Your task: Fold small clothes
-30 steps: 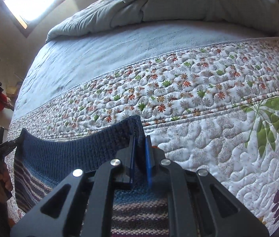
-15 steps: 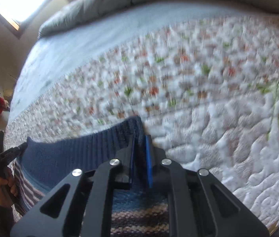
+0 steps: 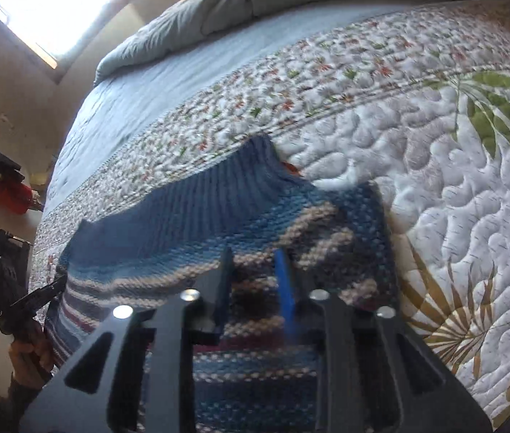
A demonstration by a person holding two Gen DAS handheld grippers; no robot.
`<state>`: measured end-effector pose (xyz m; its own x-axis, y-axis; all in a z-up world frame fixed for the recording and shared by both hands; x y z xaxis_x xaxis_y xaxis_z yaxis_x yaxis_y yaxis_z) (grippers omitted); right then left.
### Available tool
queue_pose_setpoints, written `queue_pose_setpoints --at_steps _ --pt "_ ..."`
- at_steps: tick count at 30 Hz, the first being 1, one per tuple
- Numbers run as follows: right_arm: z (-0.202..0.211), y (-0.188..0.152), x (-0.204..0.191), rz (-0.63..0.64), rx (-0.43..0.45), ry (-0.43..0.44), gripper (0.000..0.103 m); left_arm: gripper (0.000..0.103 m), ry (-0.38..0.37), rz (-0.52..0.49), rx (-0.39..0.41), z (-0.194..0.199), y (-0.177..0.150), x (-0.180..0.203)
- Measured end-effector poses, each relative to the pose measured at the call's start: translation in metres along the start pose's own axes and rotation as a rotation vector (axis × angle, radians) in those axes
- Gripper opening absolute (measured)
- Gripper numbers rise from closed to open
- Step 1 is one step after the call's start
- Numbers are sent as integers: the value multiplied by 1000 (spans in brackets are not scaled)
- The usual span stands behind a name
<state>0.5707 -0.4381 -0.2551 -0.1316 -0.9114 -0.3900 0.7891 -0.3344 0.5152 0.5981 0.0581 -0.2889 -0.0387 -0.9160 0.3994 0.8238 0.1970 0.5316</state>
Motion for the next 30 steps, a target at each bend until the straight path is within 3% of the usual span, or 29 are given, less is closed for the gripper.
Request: queue_pose_setpoints --at_steps 1,3,5,8,10,12,14,15,19,21,22,23,24,26,30 --pt "0 0 7 -13 -1 -9 0 6 -9 14 -2 0 -1 -5" --pt "10 1 17 -83 -6 18 0 6 -45 77 10 11 3 -13" --pt "46 -6 11 -101 55 93 24 10 -100 70 59 37 4 -7" --pt "91 -35 5 -77 109 157 27 11 -185 26 121 83 -21 8" --pt "113 -63 16 -102 115 178 27 11 -194 17 116 98 -48 8" --pt "121 -91 36 -151 127 155 25 11 -176 20 79 98 -73 -4" --pt "111 -107 61 -216 90 147 5 10 -171 53 53 90 -88 -17" --pt "107 -111 69 -229 80 144 1 6 -178 70 44 85 -92 -23" --pt "110 -112 78 -274 96 134 0 2 -190 131 37 74 -87 -40" --pt "126 -114 69 -269 110 122 6 3 -201 145 26 81 -84 -42" --pt "133 -117 61 -258 111 115 8 7 -205 135 26 88 -83 -40" --pt "143 -122 48 -231 116 119 9 21 -214 126 31 99 -81 -39" --pt "152 -129 37 -197 123 128 10 46 -232 123 41 113 -80 -39" --pt "164 -143 10 -121 130 128 23 79 -246 110 86 145 -77 -42" --pt "160 -178 -50 67 72 59 42 84 -244 107 58 172 -63 -60"
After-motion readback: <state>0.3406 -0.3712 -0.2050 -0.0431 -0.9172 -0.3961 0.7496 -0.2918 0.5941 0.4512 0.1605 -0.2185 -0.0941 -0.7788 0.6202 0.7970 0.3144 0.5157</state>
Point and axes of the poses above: each gripper's, at about its wrist camera, not at the fingertips, and z roughly against the way its jaws point, x to its right, y to its top, the point moved 1 cm from there along -z, roughly the way its jaws point, and after that the axes turned 11 degrees about x, right-handed, at the moved point
